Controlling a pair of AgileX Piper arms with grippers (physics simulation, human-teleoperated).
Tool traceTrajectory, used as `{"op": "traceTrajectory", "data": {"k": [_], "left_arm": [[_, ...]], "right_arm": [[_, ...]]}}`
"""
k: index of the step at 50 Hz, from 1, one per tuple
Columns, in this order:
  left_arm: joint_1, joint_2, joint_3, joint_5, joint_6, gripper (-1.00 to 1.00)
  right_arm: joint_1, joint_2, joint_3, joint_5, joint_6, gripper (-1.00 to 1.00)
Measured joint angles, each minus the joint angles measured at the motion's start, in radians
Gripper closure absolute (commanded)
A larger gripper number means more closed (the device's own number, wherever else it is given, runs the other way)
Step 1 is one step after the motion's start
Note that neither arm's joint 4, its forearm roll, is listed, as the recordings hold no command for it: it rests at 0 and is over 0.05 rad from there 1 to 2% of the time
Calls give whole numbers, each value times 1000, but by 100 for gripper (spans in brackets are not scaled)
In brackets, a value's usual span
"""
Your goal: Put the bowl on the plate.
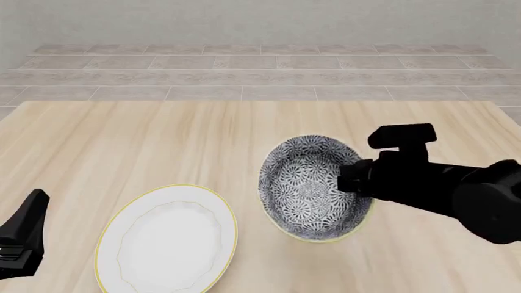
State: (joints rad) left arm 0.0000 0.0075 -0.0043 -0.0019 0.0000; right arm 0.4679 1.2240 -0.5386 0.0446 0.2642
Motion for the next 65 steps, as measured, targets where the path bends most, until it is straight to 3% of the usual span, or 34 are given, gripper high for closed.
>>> {"op": "traceTrajectory", "data": {"k": [35,65], "left_arm": [[0,0,0,0,0,-100],[0,0,0,0,0,-100]], "right_arm": [[128,84,-349,150,-90,100],[266,251,-478,112,-51,100]]}}
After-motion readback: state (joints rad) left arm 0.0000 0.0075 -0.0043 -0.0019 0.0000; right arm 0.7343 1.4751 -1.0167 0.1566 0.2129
